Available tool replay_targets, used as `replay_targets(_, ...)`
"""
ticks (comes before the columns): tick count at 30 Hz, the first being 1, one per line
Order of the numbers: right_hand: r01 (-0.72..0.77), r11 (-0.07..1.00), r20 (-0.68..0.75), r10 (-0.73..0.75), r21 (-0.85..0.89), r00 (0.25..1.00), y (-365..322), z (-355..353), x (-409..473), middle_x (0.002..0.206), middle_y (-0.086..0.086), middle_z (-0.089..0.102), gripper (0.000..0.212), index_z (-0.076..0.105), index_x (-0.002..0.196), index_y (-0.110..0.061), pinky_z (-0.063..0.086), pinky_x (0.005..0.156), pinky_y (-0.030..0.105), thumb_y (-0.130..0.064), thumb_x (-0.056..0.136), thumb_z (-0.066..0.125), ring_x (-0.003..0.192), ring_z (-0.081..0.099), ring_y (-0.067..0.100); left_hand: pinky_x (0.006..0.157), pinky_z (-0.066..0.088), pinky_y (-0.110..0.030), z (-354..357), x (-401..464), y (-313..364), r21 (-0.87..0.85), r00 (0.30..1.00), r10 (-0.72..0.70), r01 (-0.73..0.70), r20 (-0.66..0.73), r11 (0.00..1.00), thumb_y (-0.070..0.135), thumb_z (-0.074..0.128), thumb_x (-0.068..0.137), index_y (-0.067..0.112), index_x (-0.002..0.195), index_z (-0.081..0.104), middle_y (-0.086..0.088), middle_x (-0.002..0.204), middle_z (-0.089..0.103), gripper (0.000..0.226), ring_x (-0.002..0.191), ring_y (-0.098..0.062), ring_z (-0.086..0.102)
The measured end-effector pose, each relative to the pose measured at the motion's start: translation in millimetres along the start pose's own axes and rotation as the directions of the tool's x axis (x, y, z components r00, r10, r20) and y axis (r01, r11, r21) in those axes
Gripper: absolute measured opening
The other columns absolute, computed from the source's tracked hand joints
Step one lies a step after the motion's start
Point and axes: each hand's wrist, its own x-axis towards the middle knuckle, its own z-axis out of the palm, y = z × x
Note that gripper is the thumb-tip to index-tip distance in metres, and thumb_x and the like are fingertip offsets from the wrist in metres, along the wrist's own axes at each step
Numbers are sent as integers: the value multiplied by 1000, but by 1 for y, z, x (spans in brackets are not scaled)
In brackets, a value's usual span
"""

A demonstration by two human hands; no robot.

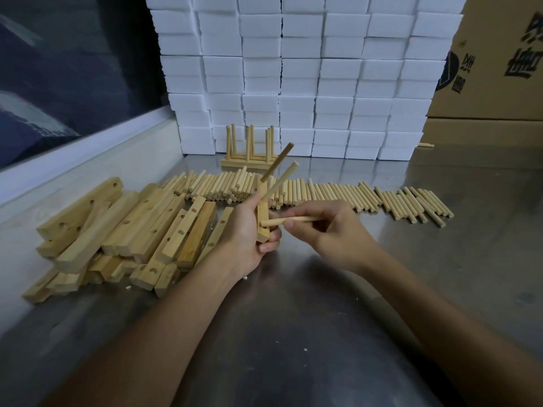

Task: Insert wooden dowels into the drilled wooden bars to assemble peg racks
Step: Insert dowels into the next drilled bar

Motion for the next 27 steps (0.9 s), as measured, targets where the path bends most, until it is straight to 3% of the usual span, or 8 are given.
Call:
replay_targets(3, 57, 990, 17, -55, -132, 998, -3, -4, 1, 75, -2, 70, 14, 79, 102, -13, 40, 58, 22, -10, 91, 70, 59, 50, 8, 30, 18, -14, 0, 1, 0, -10, 1000, -7, 7, -12, 1000, 38, 38, 104, 9, 82, 53, -3, 55, 47, 39, 33, -12, 34)
replay_targets(7, 257, 866, 121, -227, -428, 966, -15, -10, 5, 69, -20, 56, 19, 79, 103, -25, 34, 59, 11, -14, 90, 71, 61, 48, 5, 31, 17, -13, 0, 0, 0, 15, 1000, 8, -8, -11, 1000, 38, 37, 104, 9, 79, 52, -4, 54, 44, 41, 32, -13, 33)
replay_targets(12, 291, 795, 175, -233, -532, 957, -25, -12, 6, 67, -29, 48, 18, 80, 98, -25, 36, 61, 5, -13, 89, 71, 61, 49, -1, 32, 16, -14, 0, 0, -3, 73, 999, 36, -37, 11, 997, 40, 35, 104, 8, 70, 49, -7, 51, 40, 50, 31, -15, 30)
replay_targets(17, 346, 720, 229, -259, -602, 938, -30, -4, 6, 69, -11, 60, 16, 80, 91, -22, 40, 59, 18, -12, 86, 69, 64, 40, 4, 31, 18, -14, 0, 0, -3, 73, 999, 8, -11, 36, 997, 43, 37, 103, 9, 69, 51, -5, 48, 43, 51, 29, -15, 31)
replay_targets(21, 329, 718, 198, -263, -613, 944, -33, 1, 7, 69, -8, 62, 14, 80, 85, -21, 36, 59, 21, -13, 85, 68, 63, 38, 3, 31, 17, -13, 0, -1, -3, 42, 999, -3, 1, 36, 999, 43, 38, 103, 10, 73, 50, -3, 45, 42, 46, 28, -15, 30)
replay_targets(23, 305, 713, 196, -234, -631, 952, -32, 3, 6, 69, -5, 67, 13, 79, 82, -19, 43, 59, 25, -15, 86, 67, 61, 45, 7, 31, 17, -14, -1, -2, -3, 42, 999, -4, 2, 34, 999, 43, 38, 103, 10, 71, 50, -3, 45, 42, 47, 28, -15, 30)
replay_targets(25, 209, 736, 134, -161, -644, 978, -32, 6, 7, 64, -2, 67, 16, 78, 76, -17, 48, 59, 32, -21, 87, 66, 57, 54, 15, 31, 17, -14, -1, -3, -3, 59, 999, -6, 4, 40, 998, 44, 37, 103, 10, 64, 48, -2, 44, 42, 53, 28, -14, 30)
replay_targets(27, 113, 761, 50, -105, -639, 993, -30, 8, 8, 54, -1, 61, 19, 76, 72, -15, 47, 57, 30, -24, 86, 67, 51, 52, 16, 31, 16, -14, -1, -3, -3, 73, 999, -10, 6, 45, 997, 44, 36, 103, 12, 56, 45, -1, 42, 42, 58, 28, -14, 30)
